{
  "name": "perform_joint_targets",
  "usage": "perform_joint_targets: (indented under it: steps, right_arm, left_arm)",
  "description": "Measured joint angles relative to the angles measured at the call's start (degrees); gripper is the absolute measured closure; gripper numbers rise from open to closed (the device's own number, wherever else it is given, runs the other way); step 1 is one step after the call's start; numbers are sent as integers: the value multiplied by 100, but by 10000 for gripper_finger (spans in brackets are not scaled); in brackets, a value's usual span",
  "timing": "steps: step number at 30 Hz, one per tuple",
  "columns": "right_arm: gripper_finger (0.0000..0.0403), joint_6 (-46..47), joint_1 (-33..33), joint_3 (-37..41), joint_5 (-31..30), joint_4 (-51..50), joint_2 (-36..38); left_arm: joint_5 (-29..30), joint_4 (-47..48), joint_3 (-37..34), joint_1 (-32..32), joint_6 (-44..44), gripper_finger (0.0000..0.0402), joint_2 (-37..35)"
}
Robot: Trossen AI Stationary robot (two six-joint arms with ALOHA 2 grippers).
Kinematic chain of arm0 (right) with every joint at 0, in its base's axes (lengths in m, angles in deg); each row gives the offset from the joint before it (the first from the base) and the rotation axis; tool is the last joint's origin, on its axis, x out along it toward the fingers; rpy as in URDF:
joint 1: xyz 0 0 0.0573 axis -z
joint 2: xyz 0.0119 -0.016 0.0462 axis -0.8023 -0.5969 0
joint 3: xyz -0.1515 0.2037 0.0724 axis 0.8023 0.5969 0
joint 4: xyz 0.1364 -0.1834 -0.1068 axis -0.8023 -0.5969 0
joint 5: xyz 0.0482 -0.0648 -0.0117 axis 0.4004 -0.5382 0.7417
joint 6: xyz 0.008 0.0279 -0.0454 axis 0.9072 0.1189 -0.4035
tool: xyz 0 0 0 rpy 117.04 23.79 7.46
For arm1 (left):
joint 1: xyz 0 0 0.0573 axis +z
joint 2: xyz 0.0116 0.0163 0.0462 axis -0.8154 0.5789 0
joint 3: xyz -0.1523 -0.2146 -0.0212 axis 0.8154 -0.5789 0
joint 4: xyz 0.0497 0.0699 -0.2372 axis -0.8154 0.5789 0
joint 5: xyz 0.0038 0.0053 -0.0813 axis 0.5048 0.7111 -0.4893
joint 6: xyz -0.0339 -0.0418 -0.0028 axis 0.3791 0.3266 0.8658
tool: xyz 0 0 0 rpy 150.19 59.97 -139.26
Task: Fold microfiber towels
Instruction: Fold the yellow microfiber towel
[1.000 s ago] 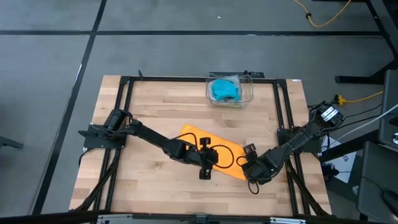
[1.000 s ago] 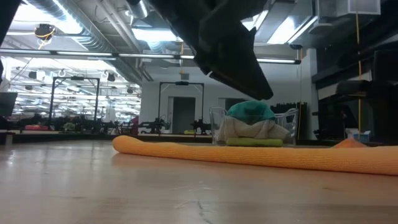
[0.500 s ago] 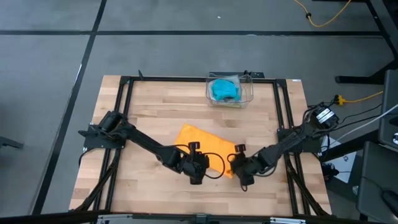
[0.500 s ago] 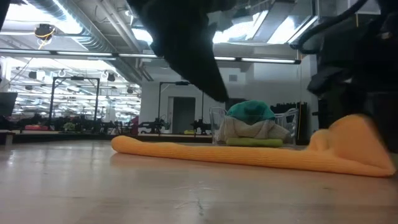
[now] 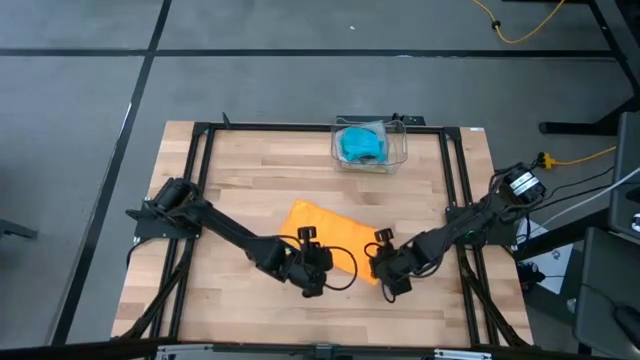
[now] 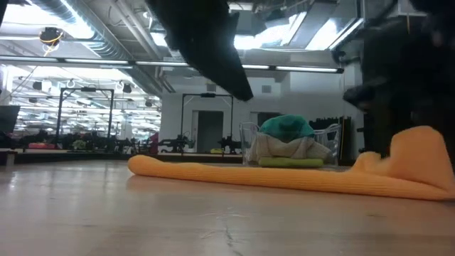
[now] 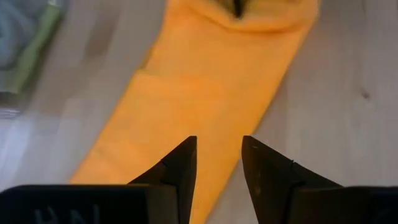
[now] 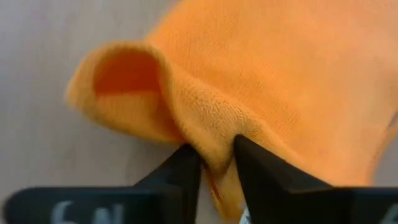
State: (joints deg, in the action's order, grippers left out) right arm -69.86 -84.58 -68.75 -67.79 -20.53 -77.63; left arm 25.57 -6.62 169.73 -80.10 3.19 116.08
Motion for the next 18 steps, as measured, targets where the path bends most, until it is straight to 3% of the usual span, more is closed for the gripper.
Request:
perform_joint_targets:
  steps: [6,18]
  right_arm:
    - [391,-250,27,-245,-110,-231,251]
    - [399,-948,444,-800,-1257,-74,290]
  left_arm:
    - [475,410,0,-93,294,289,-474]
    - [1979,1387,2,-579,447,290,-1779]
